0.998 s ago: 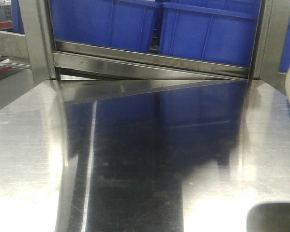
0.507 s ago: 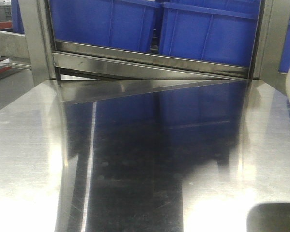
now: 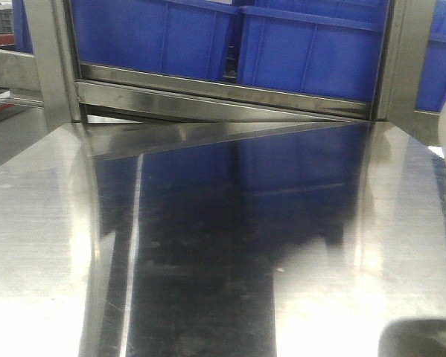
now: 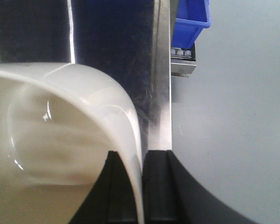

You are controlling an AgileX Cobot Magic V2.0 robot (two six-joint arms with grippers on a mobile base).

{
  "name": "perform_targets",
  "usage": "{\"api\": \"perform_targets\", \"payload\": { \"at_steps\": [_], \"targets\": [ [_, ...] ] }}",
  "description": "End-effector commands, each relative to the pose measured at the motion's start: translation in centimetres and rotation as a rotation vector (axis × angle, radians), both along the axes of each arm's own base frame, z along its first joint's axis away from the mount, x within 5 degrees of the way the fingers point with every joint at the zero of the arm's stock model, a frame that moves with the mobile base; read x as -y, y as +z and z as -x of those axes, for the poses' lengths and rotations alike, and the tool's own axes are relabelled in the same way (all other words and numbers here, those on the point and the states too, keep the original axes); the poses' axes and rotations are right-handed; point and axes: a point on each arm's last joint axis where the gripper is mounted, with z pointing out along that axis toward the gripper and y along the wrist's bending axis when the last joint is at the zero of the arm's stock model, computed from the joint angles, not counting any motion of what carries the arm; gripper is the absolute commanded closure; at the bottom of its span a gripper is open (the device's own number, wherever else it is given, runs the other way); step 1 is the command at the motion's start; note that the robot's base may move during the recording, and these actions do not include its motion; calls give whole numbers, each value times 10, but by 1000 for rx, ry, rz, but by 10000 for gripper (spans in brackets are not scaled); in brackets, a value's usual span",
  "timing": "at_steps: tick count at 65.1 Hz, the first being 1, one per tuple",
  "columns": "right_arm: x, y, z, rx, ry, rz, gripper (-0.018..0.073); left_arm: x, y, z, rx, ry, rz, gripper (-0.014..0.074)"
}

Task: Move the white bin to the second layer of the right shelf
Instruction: 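Hold the lifted bin in the right gripper while the base backs away, then drive the base down the aisle carrying the bin in the right gripper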

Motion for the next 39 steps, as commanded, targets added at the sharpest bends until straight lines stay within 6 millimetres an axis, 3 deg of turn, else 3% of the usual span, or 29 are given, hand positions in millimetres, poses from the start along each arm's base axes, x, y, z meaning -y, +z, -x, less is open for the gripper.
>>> {"api": "perform_targets", "payload": {
  "at_steps": [1, 39],
  "targets": [
    [0, 16, -4, 117, 7, -2, 511, -1, -4, 0, 63, 6, 10, 512],
    [0, 16, -4, 117, 7, -2, 511, -1, -4, 0, 63, 6, 10, 512]
  ]
}}
